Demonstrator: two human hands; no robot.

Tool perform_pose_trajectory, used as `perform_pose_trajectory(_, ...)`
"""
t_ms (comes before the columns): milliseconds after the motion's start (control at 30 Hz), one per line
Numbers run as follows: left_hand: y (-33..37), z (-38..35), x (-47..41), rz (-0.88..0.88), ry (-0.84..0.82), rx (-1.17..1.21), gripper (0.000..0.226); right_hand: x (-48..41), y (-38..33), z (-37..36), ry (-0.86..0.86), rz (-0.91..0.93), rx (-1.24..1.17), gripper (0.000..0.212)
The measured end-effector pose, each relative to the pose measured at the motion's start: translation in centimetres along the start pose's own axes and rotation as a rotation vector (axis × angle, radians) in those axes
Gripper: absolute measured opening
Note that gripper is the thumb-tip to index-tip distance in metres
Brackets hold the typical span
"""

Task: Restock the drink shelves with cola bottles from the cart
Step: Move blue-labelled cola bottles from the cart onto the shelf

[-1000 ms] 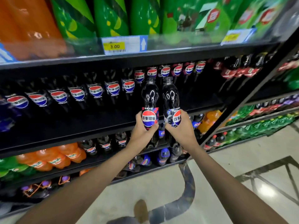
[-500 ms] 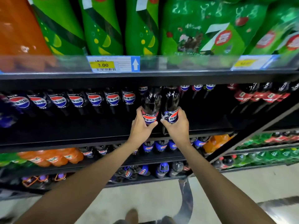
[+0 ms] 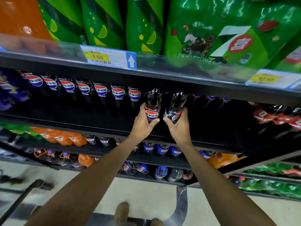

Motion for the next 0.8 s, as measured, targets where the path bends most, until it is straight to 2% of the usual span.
perform_pose_trajectory(133,-1.5,-1.2,1.4,0.027,0.024,-0.048,0.081,0.6,2.2,-0.5,-0.122,-0.029,-0.014,0.078)
perform_pose_trajectory(233,-2.5,-2.0,1.6,0.03,0.068,-0.124,0.081,0.9,4.1,-0.9,-0.152,-0.038,-0.01,0.072)
perform_pose_trajectory(500,-3.5,-2.9,0.8,-0.038,0.25,-0.331,0.081,0.9,5.3,-1.7,0.018,0.121,0.257,0.069)
perform_pose_trajectory(800,-3.8,-2.9,1.1,-0.053,0.336,-0.367,0.082,0.4,6.2,-2.0,0.075,0.107,0.18,0.073)
Point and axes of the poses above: each hand's wrist, its own x-axis away from the middle knuckle, its own z-axis out of the back of the hand, y = z × x, the point moved 5 cm from there along -x, towards the middle knuckle, and after that the axes turned 3 degrees about -x, right-handed, at the moved point
